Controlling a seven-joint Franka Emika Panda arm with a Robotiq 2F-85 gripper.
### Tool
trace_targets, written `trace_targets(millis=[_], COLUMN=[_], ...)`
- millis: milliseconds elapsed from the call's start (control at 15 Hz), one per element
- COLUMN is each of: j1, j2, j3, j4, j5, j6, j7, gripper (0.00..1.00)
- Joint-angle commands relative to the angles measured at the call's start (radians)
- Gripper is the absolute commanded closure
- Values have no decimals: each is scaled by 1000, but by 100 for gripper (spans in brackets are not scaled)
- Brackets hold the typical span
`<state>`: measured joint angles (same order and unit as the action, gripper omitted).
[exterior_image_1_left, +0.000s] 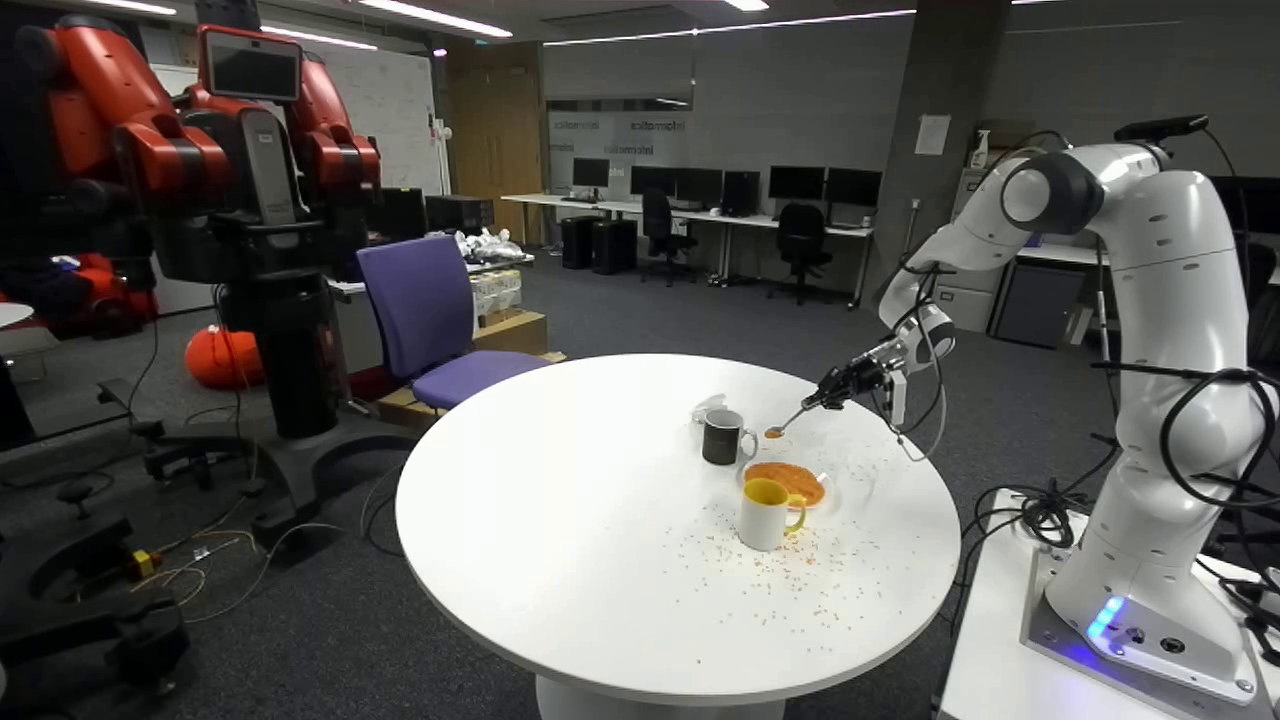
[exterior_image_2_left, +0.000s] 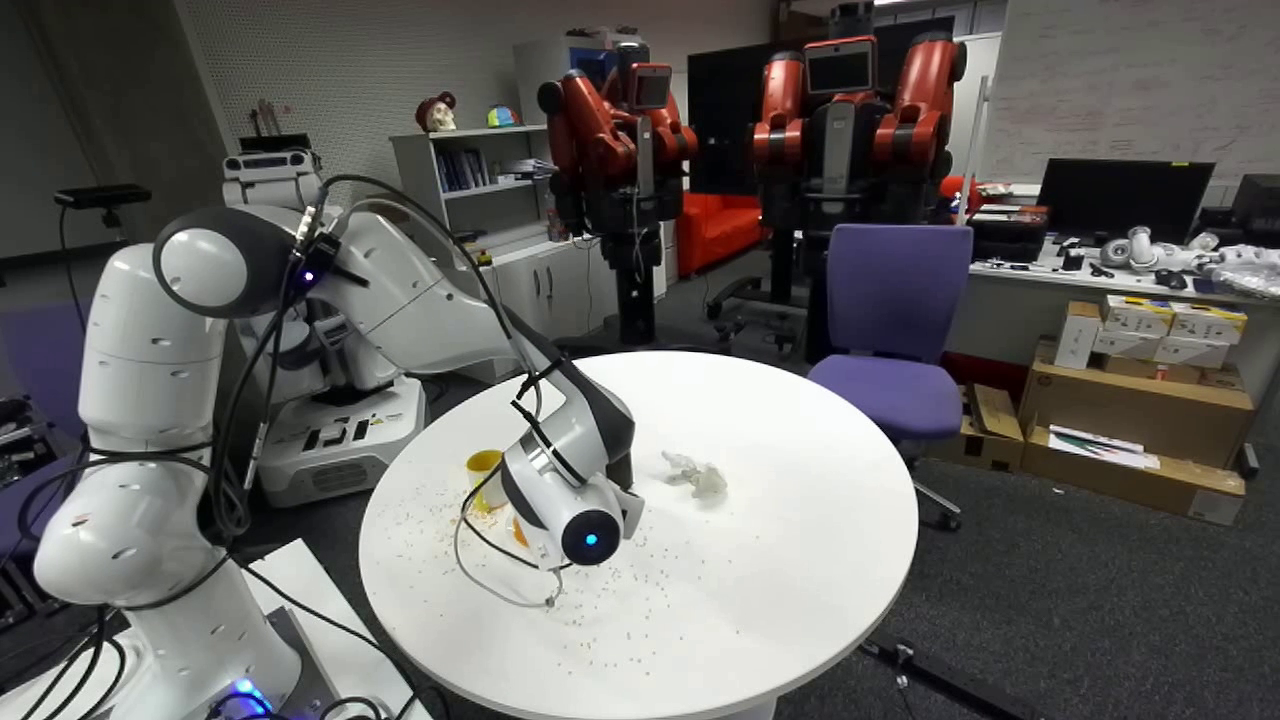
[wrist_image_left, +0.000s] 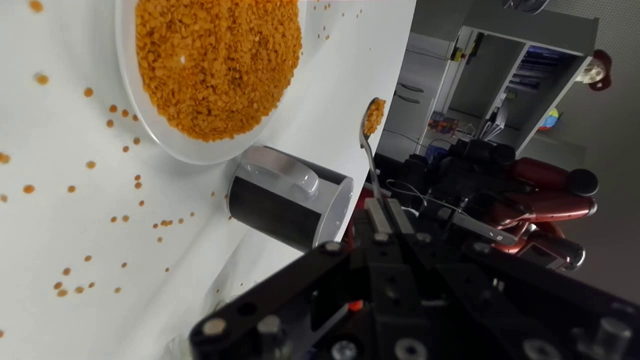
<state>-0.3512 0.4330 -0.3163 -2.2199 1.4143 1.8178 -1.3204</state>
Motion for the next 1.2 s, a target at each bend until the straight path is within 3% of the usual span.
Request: trace_targets(millis=[0,1133], j1=[-22,-43], j2=[-37,-81], j3=[-4,-18], j4=[2,65], j5=[6,37], j6=[-60,-90], j7=[58,178], gripper=[99,99])
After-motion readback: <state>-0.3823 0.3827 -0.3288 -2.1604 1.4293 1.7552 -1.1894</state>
